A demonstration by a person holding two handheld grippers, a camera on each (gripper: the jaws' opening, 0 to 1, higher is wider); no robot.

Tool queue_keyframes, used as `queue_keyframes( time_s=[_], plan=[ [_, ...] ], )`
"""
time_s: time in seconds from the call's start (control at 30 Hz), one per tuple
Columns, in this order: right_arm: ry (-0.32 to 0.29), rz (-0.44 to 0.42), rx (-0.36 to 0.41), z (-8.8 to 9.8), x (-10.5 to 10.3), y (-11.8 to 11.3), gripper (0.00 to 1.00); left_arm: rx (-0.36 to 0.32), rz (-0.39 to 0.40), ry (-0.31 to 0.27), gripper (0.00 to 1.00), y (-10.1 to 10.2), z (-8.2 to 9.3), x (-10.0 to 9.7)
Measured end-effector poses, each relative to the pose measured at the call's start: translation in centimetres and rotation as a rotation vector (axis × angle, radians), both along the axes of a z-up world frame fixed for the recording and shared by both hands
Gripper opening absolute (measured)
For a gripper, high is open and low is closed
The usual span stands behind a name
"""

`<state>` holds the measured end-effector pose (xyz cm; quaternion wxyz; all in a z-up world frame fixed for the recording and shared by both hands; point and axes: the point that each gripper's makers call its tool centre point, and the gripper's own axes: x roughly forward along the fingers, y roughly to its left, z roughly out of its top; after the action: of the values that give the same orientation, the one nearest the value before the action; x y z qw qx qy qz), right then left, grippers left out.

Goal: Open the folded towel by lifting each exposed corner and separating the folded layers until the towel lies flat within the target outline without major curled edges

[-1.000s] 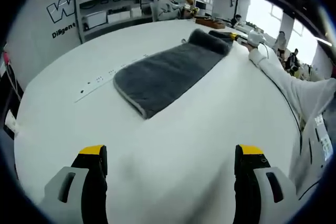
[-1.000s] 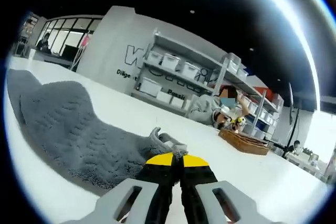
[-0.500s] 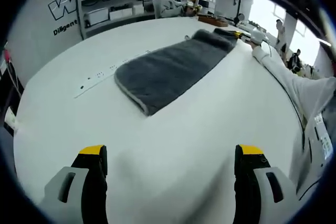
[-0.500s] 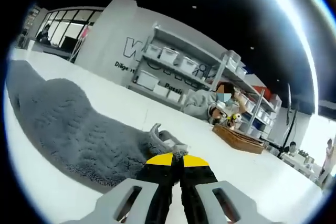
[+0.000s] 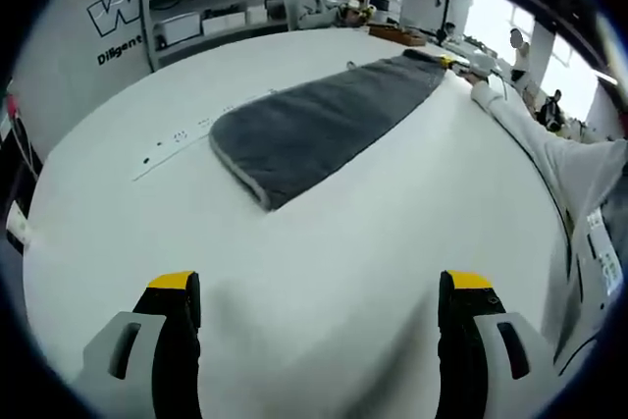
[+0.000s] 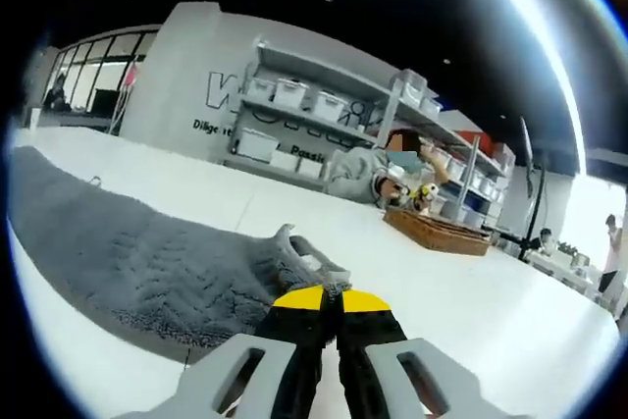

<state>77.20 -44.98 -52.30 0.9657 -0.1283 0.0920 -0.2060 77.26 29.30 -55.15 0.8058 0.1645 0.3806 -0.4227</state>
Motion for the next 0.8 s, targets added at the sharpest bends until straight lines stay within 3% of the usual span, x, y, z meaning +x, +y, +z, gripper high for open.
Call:
queue_keyframes(
  time_s=[0.17, 0.37, 0.43, 0.5, 0.57, 0.67, 0.8],
  plan=[
    [-0.019, -0.014, 0.082, -1.0, -0.4, -1.0, 0.0, -0.008, -0.005, 0.006, 0.99, -0.2, 0.1, -0.2],
    [-0.012, 0.002, 0.077, -1.1, -0.2, -0.8, 0.0, -0.018, 0.001, -0.012, 0.99, -0.1, 0.8, -0.2],
    [-0.036, 0.004, 0.092, -0.8, -0.2, -0.9, 0.02, -0.019, -0.001, -0.014, 0.99, -0.1, 0.9, -0.3],
    [-0.075, 0.006, 0.132, -0.4, -0.4, -0.8, 0.11, -0.02, -0.005, -0.018, 0.99, -0.3, 1.1, -0.4],
    [-0.085, 0.011, 0.14, -0.3, -0.4, -0.6, 0.27, -0.026, -0.011, -0.022, 0.99, -0.5, 1.4, -0.5],
    [-0.072, 0.015, 0.133, -0.5, -0.4, 0.1, 0.45, -0.029, -0.017, -0.028, 0.99, -0.7, 1.7, -0.8],
    [-0.084, 0.041, 0.135, -0.2, -1.1, 1.4, 0.5, -0.034, -0.027, -0.038, 0.99, -0.9, 2.2, -1.3]
  ],
)
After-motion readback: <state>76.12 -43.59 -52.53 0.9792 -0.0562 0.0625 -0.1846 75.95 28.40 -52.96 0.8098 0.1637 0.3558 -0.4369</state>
